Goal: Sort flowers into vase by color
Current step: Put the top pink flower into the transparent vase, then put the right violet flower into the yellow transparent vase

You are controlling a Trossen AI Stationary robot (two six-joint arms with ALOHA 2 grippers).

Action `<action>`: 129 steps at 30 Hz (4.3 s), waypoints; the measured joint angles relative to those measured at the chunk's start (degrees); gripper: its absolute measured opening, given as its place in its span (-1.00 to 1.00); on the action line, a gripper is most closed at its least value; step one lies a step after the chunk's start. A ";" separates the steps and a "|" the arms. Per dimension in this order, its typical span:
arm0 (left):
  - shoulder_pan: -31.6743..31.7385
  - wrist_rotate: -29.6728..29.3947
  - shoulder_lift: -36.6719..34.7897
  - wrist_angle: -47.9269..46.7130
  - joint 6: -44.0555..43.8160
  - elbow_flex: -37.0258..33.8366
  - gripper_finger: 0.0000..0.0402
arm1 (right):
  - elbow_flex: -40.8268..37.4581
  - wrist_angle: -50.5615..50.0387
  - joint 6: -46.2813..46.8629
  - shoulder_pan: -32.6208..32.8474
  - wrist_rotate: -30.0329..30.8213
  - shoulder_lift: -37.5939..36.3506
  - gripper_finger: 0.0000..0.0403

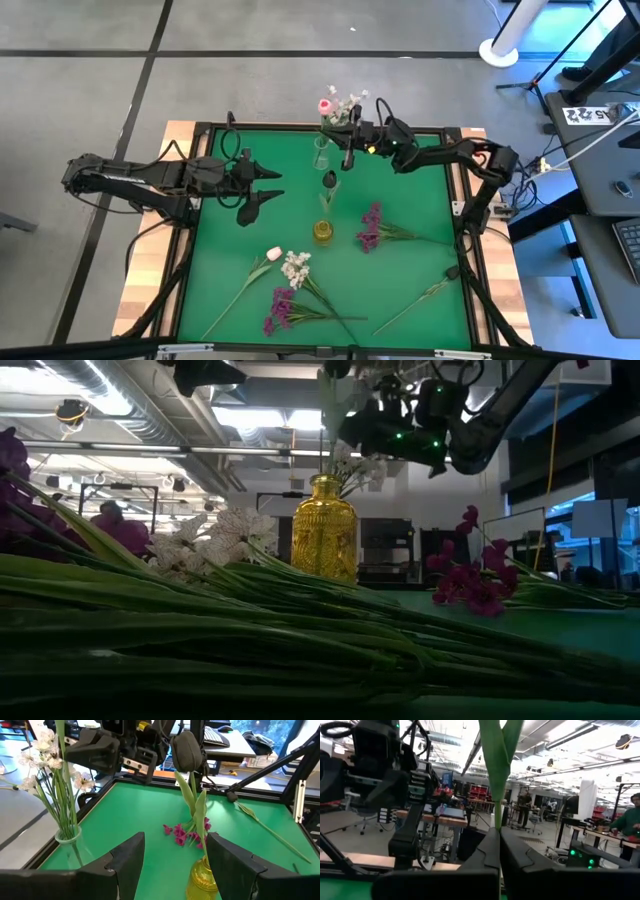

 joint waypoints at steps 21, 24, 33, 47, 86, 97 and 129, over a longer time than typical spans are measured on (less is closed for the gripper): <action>0.00 0.00 0.00 -1.36 -0.55 0.02 0.04 | -0.02 -18.83 0.49 -0.65 -0.28 -0.02 -0.99; 0.00 0.00 0.00 -1.46 -0.57 0.02 0.04 | -0.02 -21.34 1.00 -0.95 0.43 -0.02 -0.93; 0.00 0.02 0.00 -1.46 -0.83 0.00 0.04 | -0.02 -22.09 1.18 -0.93 0.50 -0.86 -0.62; 0.00 0.00 0.00 -3.92 -2.35 0.02 0.04 | -0.04 -41.20 -5.40 -0.93 3.43 -17.20 -0.29; -4.94 0.26 -0.02 -4.29 -9.57 0.02 0.04 | -0.09 -124.48 28.96 42.46 22.74 -29.12 -0.19; -4.94 0.26 0.00 -4.46 -9.49 0.02 0.04 | -0.11 -127.98 32.00 43.72 28.51 -22.81 0.19; -4.94 0.26 0.00 -4.42 -9.99 0.02 0.04 | -17.68 -106.55 30.62 38.41 24.59 -22.14 -0.60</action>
